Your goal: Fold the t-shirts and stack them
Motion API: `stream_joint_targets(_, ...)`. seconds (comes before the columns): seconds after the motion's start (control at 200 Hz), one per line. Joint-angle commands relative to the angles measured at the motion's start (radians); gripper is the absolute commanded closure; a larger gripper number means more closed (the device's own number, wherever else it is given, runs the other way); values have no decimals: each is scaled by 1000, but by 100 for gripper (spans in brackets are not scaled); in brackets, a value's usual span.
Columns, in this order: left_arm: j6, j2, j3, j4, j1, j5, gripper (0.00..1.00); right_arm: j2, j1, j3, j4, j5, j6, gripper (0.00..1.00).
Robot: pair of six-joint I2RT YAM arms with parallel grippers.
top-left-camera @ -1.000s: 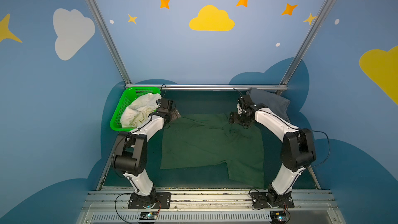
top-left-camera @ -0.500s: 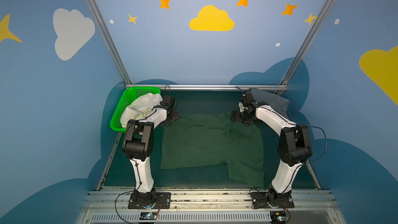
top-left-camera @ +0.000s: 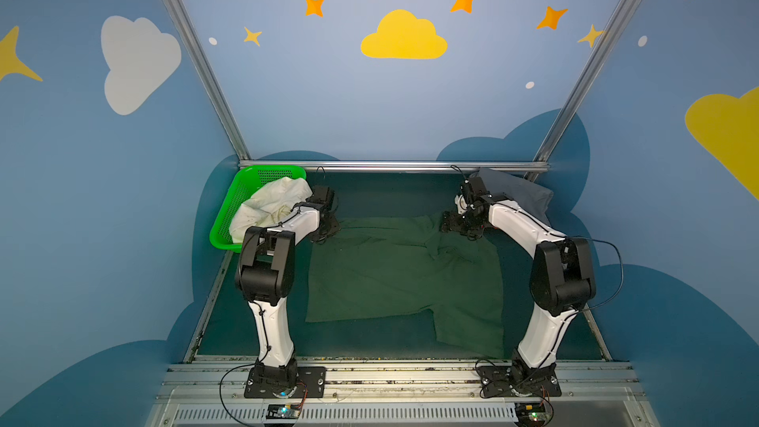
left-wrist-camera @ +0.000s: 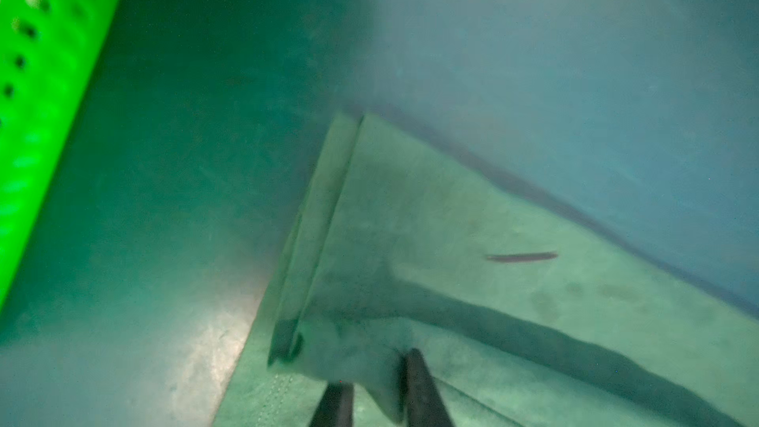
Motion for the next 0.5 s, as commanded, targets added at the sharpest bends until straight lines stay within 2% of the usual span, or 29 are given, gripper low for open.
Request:
stream_joint_targets(0.0, -21, -33, -31, -8, -4, -33, 91, -9, 2, -13, -7, 0, 1, 12)
stream_joint_targets(0.055, -33, -42, -42, -8, -6, -38, 97, -8, 1, -14, -9, 5, -1, 12)
stream_joint_targets(0.33, -111, -152, -198, 93, -42, -76, 96, 9, 0, -8, -23, 31, -8, 12)
stream_joint_targets(0.495, -136, -196, -292, 142, -47, -135, 96, 45, -9, 26, -49, 110, -23, 12)
